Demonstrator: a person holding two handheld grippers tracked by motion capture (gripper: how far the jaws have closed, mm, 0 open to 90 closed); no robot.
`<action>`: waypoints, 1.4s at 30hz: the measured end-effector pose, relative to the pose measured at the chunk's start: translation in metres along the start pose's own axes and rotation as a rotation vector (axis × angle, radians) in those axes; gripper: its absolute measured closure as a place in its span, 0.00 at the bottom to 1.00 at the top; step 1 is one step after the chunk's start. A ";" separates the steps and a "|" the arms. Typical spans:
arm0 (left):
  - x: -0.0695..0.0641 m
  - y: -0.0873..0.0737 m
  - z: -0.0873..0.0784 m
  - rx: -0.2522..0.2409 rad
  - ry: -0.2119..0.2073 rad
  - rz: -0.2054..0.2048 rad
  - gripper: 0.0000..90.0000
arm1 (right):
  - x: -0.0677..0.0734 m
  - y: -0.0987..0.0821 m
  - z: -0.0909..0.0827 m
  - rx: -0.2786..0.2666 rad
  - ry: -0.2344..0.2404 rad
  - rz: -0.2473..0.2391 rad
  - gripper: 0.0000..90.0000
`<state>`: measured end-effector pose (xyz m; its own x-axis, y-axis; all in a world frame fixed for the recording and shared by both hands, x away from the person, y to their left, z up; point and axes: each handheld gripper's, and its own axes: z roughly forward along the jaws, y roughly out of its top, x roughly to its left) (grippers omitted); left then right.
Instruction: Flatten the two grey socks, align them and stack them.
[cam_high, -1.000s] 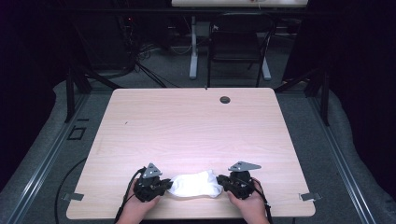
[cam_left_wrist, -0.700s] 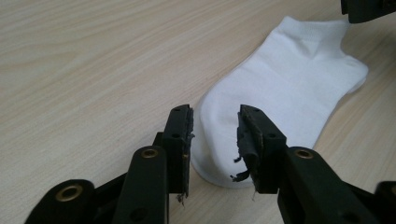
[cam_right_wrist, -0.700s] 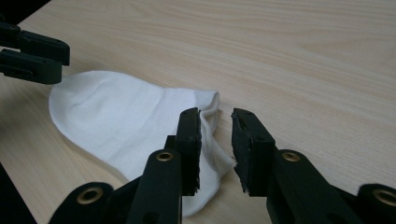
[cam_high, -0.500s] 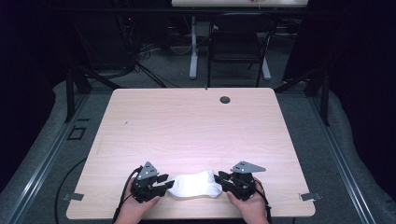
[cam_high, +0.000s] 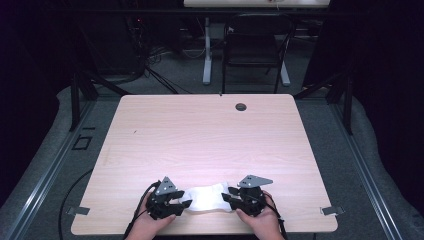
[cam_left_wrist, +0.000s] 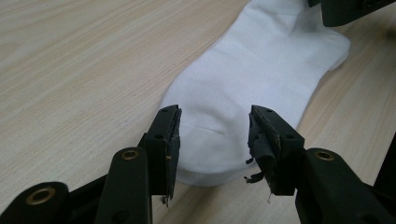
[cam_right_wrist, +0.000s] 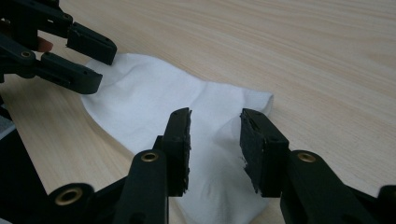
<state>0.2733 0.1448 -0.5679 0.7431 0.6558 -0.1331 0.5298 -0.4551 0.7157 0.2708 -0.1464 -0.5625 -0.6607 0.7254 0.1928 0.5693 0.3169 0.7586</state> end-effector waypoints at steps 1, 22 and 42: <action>0.000 0.000 0.000 0.000 0.000 0.000 0.59 | 0.000 0.000 0.000 0.000 0.000 0.000 0.70; 0.000 -0.007 0.006 0.021 -0.008 0.030 0.56 | -0.002 -0.010 0.012 0.045 -0.022 -0.037 0.66; 0.002 -0.006 0.009 0.011 0.028 0.058 0.57 | 0.001 -0.010 0.015 0.071 -0.053 -0.064 0.70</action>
<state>0.2752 0.1432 -0.5786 0.7608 0.6450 -0.0720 0.4907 -0.4990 0.7143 0.2719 -0.1400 -0.5787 -0.6710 0.7331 0.1106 0.5611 0.4046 0.7221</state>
